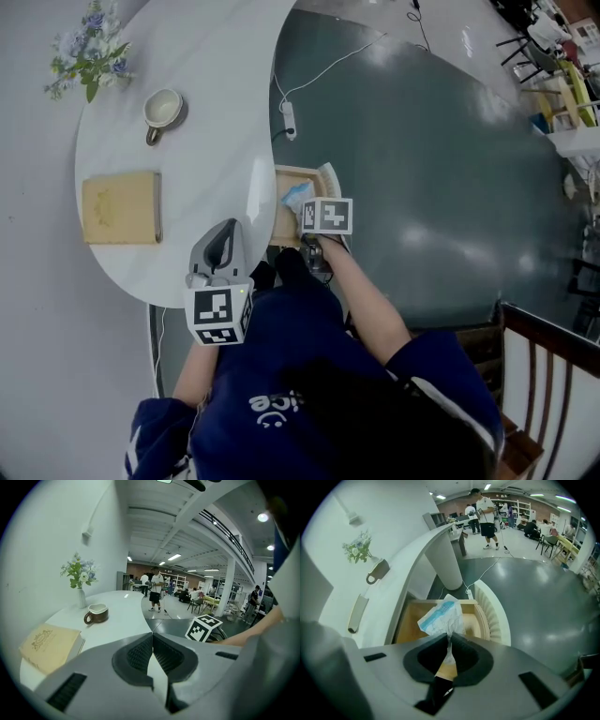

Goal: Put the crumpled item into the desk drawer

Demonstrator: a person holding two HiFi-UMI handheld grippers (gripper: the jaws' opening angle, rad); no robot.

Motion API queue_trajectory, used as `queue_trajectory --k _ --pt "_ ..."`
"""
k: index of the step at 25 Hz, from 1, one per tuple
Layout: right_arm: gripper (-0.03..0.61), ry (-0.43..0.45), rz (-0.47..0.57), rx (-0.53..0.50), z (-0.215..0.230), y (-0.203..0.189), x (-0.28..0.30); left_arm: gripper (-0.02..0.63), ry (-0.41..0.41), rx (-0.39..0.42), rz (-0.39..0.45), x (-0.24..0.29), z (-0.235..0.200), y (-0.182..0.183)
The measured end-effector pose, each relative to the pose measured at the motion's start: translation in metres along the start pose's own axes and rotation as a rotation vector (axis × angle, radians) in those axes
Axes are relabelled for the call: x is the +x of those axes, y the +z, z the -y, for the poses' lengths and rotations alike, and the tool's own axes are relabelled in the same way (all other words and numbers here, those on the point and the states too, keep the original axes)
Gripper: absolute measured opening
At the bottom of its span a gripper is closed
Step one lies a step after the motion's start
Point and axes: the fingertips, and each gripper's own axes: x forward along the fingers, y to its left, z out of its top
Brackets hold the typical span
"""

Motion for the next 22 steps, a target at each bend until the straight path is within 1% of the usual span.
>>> queue_trajectory --k 4,8,11,15,19,22 --pt "0.035 -0.012 -0.049 0.007 0.003 -0.004 0.019 0.005 0.03 -0.007 -0.026 -0.003 -0.009 -0.007" --pt "0.035 -0.037 -0.102 -0.031 0.006 -0.01 0.035 0.005 0.076 -0.065 -0.011 -0.008 -0.022 -0.009" --pt "0.035 -0.036 -0.128 -0.045 0.004 -0.013 0.046 0.005 0.121 -0.096 -0.016 -0.012 -0.034 -0.014" --pt "0.035 -0.036 -0.165 -0.026 0.005 -0.015 0.062 0.005 0.16 -0.107 -0.032 -0.016 -0.04 -0.019" --pt "0.036 -0.053 -0.212 0.01 0.012 -0.019 0.079 0.005 0.202 -0.148 -0.044 -0.021 -0.047 -0.026" --pt "0.036 -0.055 -0.23 0.035 0.017 -0.022 0.089 0.005 0.23 -0.16 -0.059 -0.025 -0.049 -0.032"
